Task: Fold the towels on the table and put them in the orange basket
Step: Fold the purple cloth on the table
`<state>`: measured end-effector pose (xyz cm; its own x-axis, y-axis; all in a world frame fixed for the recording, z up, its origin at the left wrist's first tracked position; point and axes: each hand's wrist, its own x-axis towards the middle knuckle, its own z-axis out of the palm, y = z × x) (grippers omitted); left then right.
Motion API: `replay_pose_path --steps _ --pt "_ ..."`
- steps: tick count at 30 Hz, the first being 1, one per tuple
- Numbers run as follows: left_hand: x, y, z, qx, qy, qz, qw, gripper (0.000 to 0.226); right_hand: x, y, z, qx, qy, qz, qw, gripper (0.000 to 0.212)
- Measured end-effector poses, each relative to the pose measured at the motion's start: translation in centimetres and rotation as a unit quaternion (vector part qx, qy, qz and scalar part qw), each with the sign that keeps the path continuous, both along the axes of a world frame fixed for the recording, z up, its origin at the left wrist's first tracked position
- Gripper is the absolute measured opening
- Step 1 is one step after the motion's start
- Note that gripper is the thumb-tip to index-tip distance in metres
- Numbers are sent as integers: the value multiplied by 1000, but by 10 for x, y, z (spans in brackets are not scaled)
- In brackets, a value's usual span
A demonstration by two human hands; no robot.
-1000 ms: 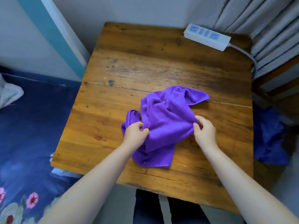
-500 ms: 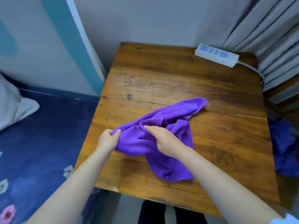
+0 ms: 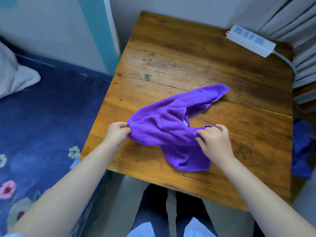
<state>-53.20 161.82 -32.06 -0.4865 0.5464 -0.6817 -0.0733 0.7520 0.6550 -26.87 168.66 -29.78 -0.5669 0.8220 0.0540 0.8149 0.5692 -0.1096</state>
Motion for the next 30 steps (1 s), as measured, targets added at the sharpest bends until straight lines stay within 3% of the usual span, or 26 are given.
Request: replay_pose_path --steps 2,5,7,9,13,17,20,24,27,30 --pt "5 -3 -7 -15 25 23 999 19 20 -18 2 -16 -8 7 1000 9" --pt "11 -7 -14 -23 56 13 998 22 42 -42 -2 -95 -54 -4 994 24" --pt "15 -7 -14 -26 77 -31 996 17 45 -45 -3 -130 -57 -18 990 15" --pt "17 -6 -15 -28 107 -70 991 27 35 -38 1 -168 -1 -88 982 3" --pt "15 -6 -14 -21 154 -97 983 32 -5 -8 -4 -193 104 -146 965 15" --pt "14 -11 -12 -33 162 -92 982 38 -39 6 -19 -280 73 -195 937 23" --pt "13 -14 -7 -40 151 -74 985 35 -47 -1 -22 -324 92 -222 915 46" --pt "8 -12 1 -22 152 -43 987 18 -30 0 -11 -293 218 -295 883 18" --pt "6 -4 11 -16 105 -17 994 19 -5 14 5 -265 280 -381 840 22" --pt "7 11 32 8 38 58 998 14 18 37 28 -233 282 -448 815 25"
